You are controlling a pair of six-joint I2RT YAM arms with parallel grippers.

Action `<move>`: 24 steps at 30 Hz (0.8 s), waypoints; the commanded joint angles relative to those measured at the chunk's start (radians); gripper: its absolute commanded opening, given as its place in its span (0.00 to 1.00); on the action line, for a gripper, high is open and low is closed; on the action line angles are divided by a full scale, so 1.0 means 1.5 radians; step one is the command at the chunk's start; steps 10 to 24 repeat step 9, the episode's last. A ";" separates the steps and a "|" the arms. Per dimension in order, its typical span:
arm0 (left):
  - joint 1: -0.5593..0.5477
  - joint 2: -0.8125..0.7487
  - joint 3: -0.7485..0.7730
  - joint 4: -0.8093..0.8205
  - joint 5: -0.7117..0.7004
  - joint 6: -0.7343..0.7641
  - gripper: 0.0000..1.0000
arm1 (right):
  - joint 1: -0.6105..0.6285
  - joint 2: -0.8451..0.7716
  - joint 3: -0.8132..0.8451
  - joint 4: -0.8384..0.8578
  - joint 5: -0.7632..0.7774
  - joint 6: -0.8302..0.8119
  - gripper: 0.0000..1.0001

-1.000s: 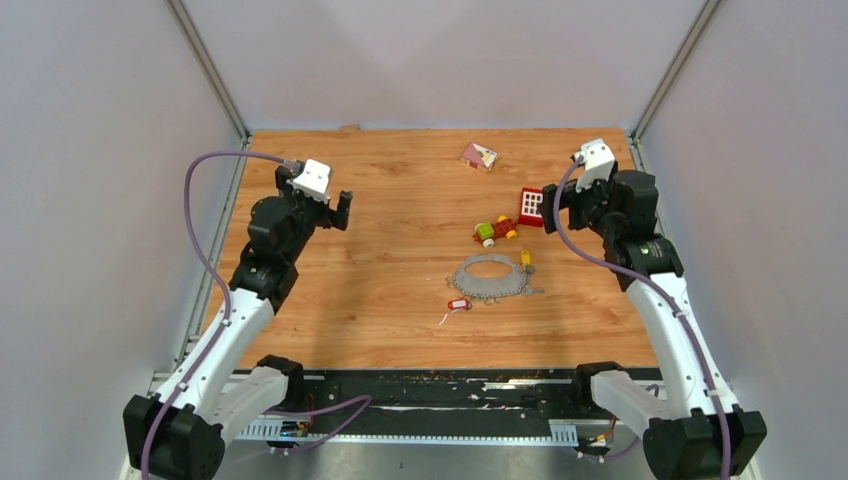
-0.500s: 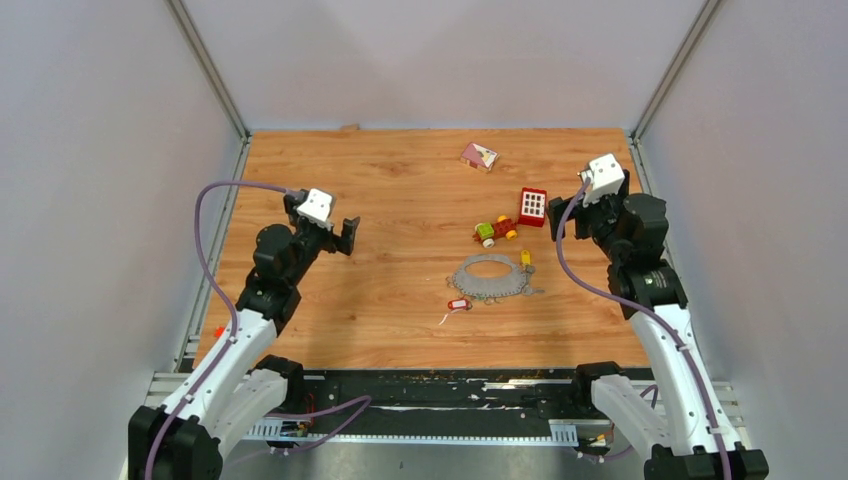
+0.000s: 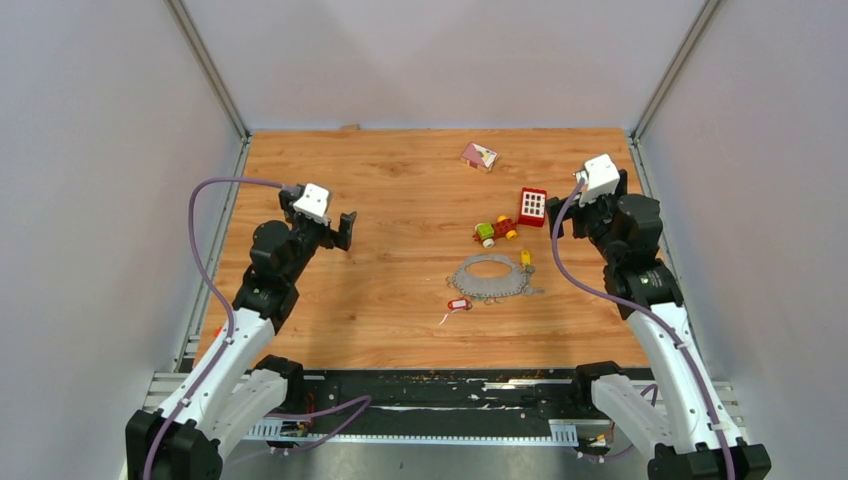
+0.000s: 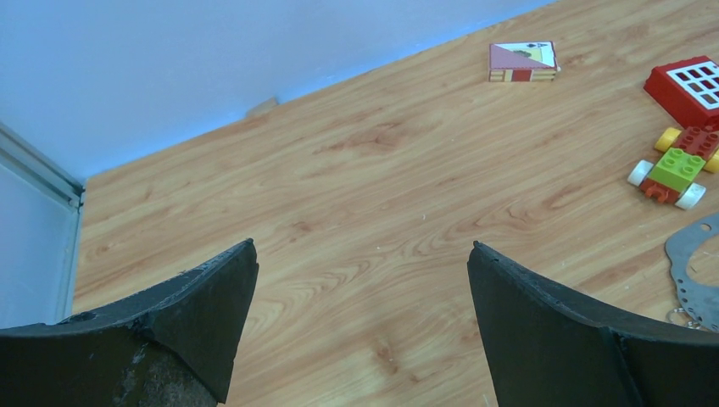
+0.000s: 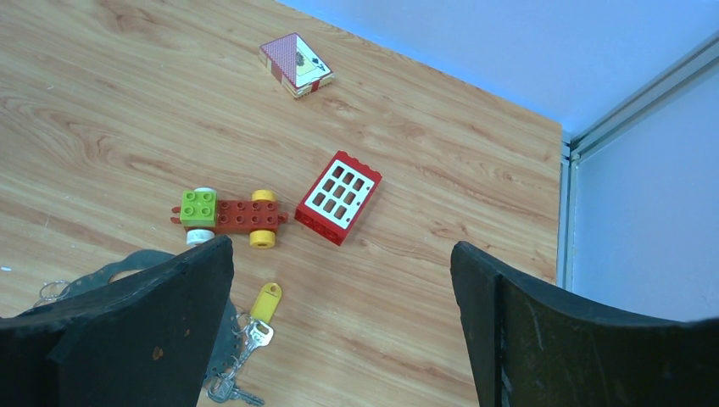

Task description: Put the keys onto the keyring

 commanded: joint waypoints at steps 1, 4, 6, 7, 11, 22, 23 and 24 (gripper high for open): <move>0.003 -0.010 0.021 0.011 0.000 -0.001 1.00 | 0.003 -0.012 0.001 0.031 0.011 0.004 1.00; 0.003 -0.006 0.021 0.011 0.003 -0.001 1.00 | 0.003 -0.013 0.001 0.028 0.014 0.004 1.00; 0.003 -0.009 0.016 0.016 0.014 0.000 1.00 | 0.003 -0.014 -0.001 0.030 0.014 0.003 1.00; 0.003 -0.009 0.016 0.015 0.015 0.002 1.00 | 0.003 -0.014 -0.001 0.031 0.016 0.004 1.00; 0.003 -0.008 0.017 0.014 0.010 0.002 1.00 | 0.003 -0.014 0.001 0.028 0.019 0.008 1.00; 0.003 -0.008 0.017 0.014 0.010 0.002 1.00 | 0.003 -0.014 0.001 0.028 0.019 0.008 1.00; 0.003 -0.008 0.017 0.014 0.010 0.002 1.00 | 0.003 -0.014 0.001 0.028 0.019 0.008 1.00; 0.003 -0.008 0.017 0.014 0.010 0.002 1.00 | 0.003 -0.014 0.001 0.028 0.019 0.008 1.00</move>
